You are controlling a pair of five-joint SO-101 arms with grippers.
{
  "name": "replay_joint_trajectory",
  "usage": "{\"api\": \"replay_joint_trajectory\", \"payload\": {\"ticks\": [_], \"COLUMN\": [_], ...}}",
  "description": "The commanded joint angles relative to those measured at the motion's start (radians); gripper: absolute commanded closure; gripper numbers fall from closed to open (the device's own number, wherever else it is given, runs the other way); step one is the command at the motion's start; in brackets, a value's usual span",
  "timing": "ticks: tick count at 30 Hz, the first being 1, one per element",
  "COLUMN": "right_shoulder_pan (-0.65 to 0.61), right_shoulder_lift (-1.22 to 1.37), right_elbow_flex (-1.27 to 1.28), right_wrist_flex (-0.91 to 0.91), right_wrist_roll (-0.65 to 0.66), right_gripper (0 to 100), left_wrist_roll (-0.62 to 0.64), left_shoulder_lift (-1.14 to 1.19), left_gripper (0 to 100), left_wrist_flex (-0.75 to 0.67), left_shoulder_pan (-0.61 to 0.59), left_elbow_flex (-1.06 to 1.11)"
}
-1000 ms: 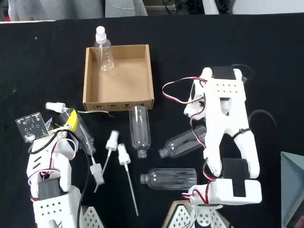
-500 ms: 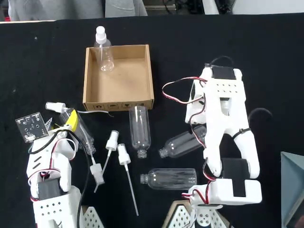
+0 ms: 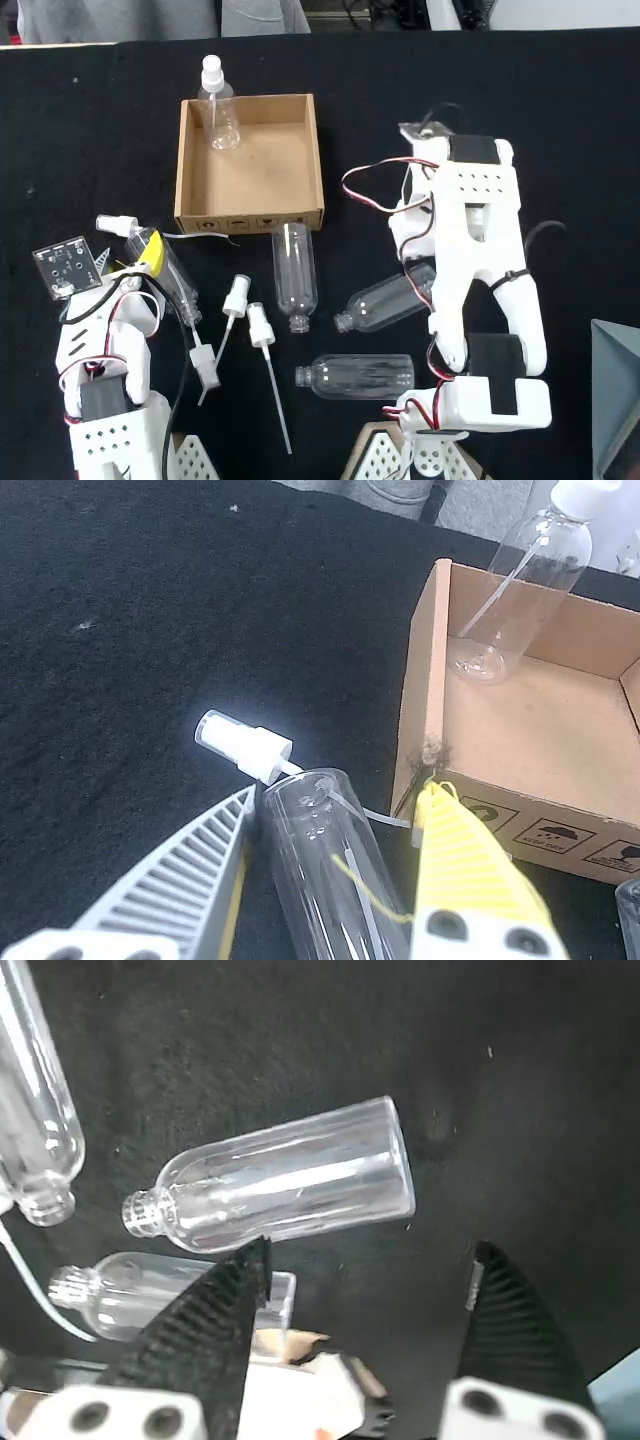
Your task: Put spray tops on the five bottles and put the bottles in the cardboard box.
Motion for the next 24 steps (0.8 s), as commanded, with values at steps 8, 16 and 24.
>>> {"api": "replay_joint_trajectory", "payload": {"ticks": [8, 16, 24], "right_shoulder_pan": [-0.057, -0.052, -0.063], "right_shoulder_lift": [-0.004, -0.013, -0.013], "right_elbow_flex": [-0.016, -0.012, -0.015], "right_wrist_flex": [-0.032, -0.028, 0.029], "right_wrist_roll": [0.322, 0.724, 0.967], "right_gripper": [73.0, 73.0, 73.0], "left_wrist_roll": [-0.008, -0.008, -0.008], "left_shoulder_lift": [-0.011, -0.011, -0.011], "left_gripper": [77, 77, 77], "left_wrist_flex": [-0.023, -0.023, -0.023], "left_shoulder_pan": [-0.008, -0.008, -0.008], "left_elbow_flex": [-0.007, -0.005, -0.005]}}
